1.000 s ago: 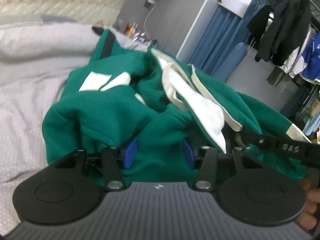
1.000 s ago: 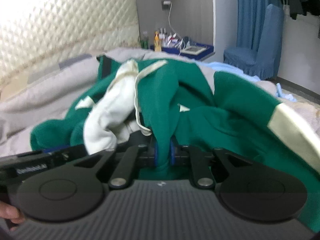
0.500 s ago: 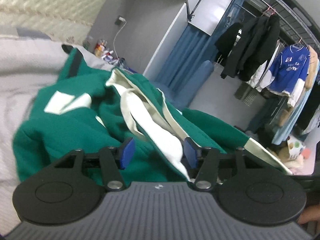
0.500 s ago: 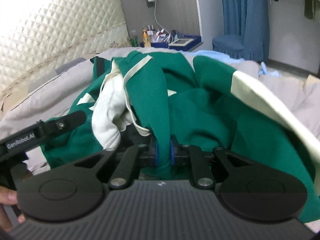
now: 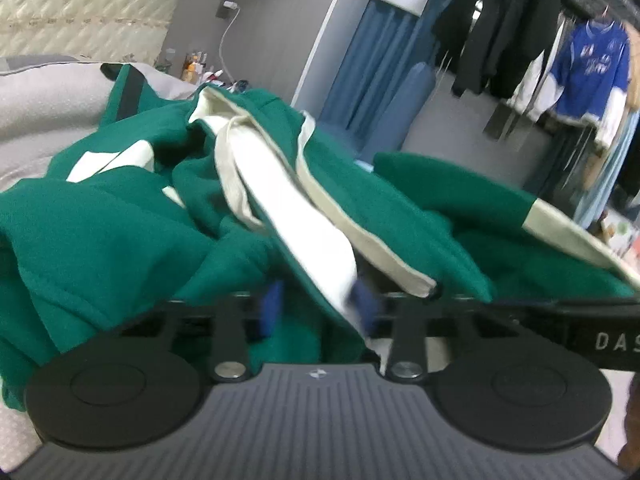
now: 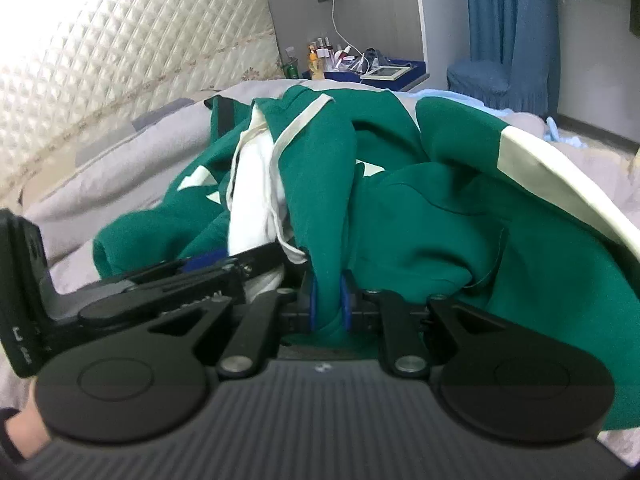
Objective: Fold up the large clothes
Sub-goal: 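Grasp the hood's white lining with the left gripper while the right gripper grasps the green hood edge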
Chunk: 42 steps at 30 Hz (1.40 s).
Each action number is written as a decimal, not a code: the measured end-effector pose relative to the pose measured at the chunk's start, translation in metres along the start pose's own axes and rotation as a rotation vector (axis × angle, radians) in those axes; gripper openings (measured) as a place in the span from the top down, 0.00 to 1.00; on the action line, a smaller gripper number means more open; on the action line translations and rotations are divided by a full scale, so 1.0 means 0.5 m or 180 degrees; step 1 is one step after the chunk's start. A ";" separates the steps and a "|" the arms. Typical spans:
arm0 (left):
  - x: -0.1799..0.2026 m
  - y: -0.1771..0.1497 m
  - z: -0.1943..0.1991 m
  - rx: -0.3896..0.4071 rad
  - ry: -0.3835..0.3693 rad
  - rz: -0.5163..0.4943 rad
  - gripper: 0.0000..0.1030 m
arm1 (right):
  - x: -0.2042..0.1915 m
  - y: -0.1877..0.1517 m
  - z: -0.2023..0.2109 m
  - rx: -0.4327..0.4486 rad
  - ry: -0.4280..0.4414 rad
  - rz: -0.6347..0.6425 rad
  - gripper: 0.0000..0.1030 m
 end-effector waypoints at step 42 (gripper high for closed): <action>-0.027 0.038 0.071 0.0206 -0.0179 0.0718 0.70 | 0.003 0.080 0.050 0.0817 -0.0107 -0.0116 0.87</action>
Point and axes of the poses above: each gripper's, at about its wrist camera, not at the fingertips, and z roughly against the way its jaws point, x to its right, y to its top, the point moved 10 cm from there along -z, roughly the way its jaws point, and after that the axes turned 3 degrees about -z, right-handed, at the moved point
